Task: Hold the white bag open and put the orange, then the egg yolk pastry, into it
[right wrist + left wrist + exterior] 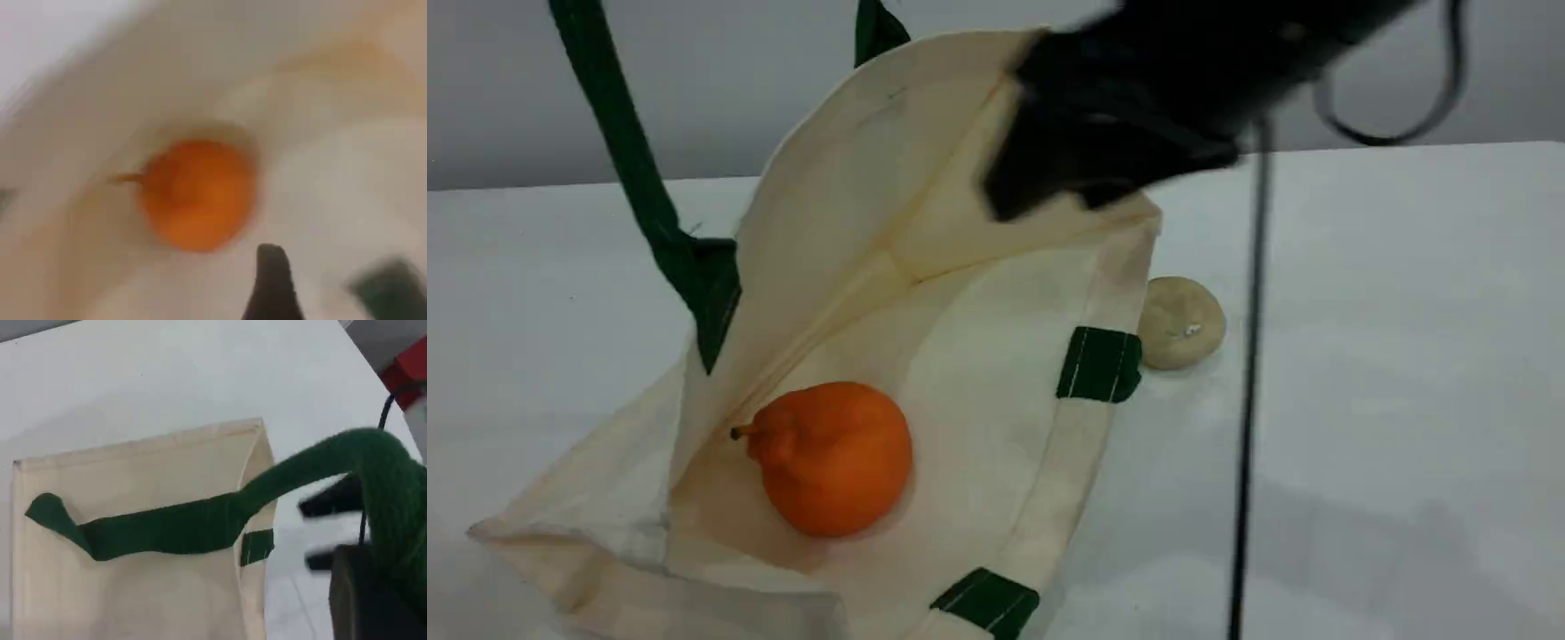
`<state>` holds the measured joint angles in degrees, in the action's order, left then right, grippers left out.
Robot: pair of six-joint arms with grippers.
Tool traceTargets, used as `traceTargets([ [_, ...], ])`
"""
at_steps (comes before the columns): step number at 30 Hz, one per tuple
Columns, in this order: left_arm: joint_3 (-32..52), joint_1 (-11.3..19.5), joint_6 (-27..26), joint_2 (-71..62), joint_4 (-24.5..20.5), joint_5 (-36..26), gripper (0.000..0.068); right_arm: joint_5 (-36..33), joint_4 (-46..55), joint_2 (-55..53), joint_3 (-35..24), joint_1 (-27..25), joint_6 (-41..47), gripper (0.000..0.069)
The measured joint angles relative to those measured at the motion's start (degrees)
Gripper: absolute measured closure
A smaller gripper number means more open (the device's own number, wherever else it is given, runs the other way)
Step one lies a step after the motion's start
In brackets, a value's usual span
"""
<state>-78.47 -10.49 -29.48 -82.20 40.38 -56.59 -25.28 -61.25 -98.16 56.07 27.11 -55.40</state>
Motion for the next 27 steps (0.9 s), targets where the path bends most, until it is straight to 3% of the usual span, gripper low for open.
traceTargets([
  [9, 0.00, 0.00, 0.00, 0.00, -0.10, 0.02, 0.0614, 9.02, 1.18, -2.78, -0.98, -12.53, 2.48, 0.0219],
  [15, 0.00, 0.00, -0.27, 0.00, -0.10, -0.26, 0.0614, 16.13, 0.63, -9.87, 0.58, -12.80, 2.48, 0.0219],
  [27, 0.00, 0.00, -0.12, 0.05, 0.02, -0.89, 0.0614, 11.90, -2.66, -21.63, 10.35, -12.13, -0.03, 0.0218],
])
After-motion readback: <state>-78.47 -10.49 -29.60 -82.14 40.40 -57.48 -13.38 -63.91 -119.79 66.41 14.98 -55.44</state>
